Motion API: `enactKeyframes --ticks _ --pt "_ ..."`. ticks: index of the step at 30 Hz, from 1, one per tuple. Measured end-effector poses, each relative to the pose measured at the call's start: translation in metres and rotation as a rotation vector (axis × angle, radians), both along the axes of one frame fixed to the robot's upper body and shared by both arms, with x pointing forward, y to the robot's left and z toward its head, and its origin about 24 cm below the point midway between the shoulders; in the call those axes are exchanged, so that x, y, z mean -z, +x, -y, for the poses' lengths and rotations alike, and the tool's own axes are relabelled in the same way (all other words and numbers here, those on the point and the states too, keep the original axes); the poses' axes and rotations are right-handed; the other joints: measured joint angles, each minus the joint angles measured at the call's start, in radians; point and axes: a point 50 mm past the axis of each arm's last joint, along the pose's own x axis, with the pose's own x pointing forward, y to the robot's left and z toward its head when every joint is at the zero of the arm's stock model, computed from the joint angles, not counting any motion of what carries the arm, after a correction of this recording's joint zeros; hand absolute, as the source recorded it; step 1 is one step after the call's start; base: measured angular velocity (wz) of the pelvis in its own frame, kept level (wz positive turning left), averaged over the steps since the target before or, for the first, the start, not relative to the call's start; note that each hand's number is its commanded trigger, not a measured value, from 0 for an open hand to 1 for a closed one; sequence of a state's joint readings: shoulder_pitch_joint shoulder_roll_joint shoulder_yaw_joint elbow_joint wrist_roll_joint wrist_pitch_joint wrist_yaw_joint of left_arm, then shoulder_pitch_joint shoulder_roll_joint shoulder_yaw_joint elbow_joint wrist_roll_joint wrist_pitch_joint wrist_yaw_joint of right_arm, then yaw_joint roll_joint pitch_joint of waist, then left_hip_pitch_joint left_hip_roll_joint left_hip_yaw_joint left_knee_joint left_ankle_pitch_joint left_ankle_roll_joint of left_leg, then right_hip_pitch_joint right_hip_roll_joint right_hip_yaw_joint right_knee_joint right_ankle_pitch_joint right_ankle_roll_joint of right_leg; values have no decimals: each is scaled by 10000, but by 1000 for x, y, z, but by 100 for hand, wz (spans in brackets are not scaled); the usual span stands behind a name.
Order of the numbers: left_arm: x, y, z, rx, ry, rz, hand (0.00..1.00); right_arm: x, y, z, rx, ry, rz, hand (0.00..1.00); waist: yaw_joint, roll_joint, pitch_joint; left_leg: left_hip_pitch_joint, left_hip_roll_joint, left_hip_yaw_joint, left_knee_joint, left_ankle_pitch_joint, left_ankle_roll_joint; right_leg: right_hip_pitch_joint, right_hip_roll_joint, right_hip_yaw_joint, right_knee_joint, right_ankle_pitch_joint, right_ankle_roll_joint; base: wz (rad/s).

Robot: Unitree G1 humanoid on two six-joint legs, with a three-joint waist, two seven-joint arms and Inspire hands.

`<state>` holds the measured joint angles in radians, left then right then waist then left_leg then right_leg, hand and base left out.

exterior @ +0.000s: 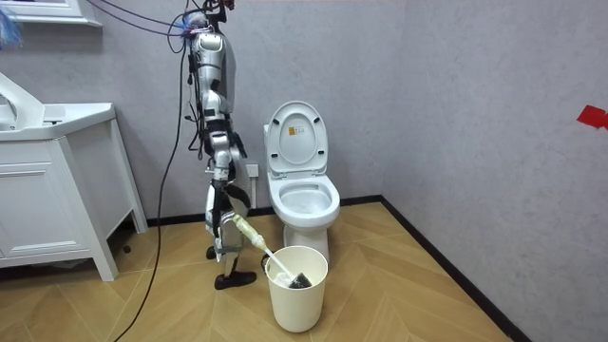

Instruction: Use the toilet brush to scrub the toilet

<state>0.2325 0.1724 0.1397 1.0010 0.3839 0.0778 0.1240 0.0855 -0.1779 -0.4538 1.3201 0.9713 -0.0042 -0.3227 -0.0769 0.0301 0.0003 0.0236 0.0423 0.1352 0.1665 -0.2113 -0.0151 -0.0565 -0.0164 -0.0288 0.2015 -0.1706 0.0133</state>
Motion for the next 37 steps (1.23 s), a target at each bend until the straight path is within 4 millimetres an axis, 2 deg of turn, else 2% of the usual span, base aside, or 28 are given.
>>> enactKeyframes --ticks 3,6,8,17,19,22,29,33,37 --pt "-1 -6 -5 -405 91 -20 0 1 -6 -2 -217 63 -52 0 0 -115 -86 65 1 -7 -2 0 0 85 6 11 -121 0 -6 0" --pt "-2 -10 -7 -599 134 -67 0 2 -10 -5 -414 147 -209 0 12 -178 -107 213 1 14 -38 0 -1 239 9 22 -156 5 -7 0" --pt "-1 -14 -6 -607 116 -154 0 2 -12 -7 -769 188 -431 0 17 -188 -76 328 0 19 -47 -3 -3 362 9 20 -166 4 -6 0" --pt "0 -22 -4 -683 92 -434 0 5 -29 -14 -2226 766 -900 0 6 -159 -35 396 1 -75 -81 -7 -1 428 9 -9 -157 3 -6 1" --pt "1 -25 -2 -836 29 -503 0 6 -31 -17 -2445 1080 -799 0 5 -168 -52 441 3 -77 -158 -6 0 439 12 -27 -144 2 -5 0" --pt "3 -32 2 -1016 -58 -812 0 8 -35 -24 -3909 1792 -802 0 12 -237 -61 552 3 -71 -169 -6 0 535 19 -12 -139 3 -5 0" --pt "3 -43 2 -1116 -14 -1256 0 10 -37 -33 -7509 2949 -1573 0 103 -480 0 699 1 -153 -231 -16 11 755 15 -51 -181 2 -3 1" --pt "4 -42 4 -843 51 -1407 0 10 -40 -34 -9629 3381 -2401 0 279 -417 -27 714 -11 -254 -271 -39 37 784 9 -120 -166 0 0 6" --pt "5 -44 7 -839 -28 -1571 0 11 -41 -36 -11467 3889 -2987 0 357 -318 -14 787 -12 -322 -304 -39 36 947 -2 -249 -290 -1 1 7"
